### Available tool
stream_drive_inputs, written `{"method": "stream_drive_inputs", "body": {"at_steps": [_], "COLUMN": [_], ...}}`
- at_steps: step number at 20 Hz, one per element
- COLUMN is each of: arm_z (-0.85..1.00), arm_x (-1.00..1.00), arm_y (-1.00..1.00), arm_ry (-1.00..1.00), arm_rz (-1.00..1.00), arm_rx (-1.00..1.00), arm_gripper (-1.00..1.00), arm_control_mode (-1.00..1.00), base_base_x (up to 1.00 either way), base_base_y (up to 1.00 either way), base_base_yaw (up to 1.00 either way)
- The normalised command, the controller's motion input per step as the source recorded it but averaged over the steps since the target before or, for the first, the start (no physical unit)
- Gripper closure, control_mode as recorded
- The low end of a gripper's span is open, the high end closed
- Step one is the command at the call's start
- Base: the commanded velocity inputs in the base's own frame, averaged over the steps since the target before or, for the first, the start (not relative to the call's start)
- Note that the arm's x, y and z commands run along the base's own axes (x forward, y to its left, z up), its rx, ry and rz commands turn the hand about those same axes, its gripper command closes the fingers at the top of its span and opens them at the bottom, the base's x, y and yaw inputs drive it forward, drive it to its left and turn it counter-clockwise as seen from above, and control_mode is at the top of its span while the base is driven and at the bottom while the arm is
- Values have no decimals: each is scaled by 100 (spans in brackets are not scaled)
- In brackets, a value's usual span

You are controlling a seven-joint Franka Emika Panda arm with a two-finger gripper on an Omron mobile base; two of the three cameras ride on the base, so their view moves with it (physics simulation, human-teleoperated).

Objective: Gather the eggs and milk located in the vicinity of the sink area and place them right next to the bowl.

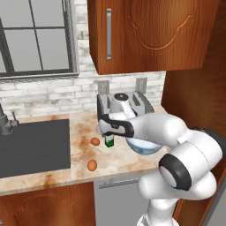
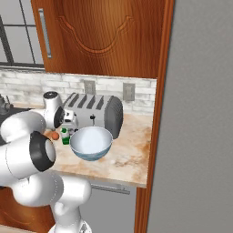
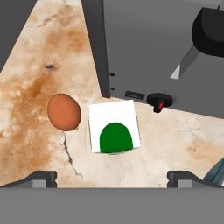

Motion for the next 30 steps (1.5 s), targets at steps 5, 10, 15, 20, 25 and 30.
{"method": "stream_drive_inputs", "body": {"at_steps": [5,10,15,20,25,30], "arm_z": [-15,-16,-16,-19,-25,-14], "arm_x": [18,17,16,13,6,0], "arm_y": [0,2,3,6,16,7], "arm_ry": [0,0,0,0,0,0], "arm_rz": [0,0,0,0,0,0], "arm_rx": [0,0,0,0,0,0], "arm_gripper": [-100,-100,-100,-100,100,100], "arm_control_mode": [-100,-100,-100,-100,-100,-100], "base_base_x": [0,0,0,0,0,0], "base_base_y": [0,0,0,0,0,0], "base_base_yaw": [0,0,0,0,0,0]}}
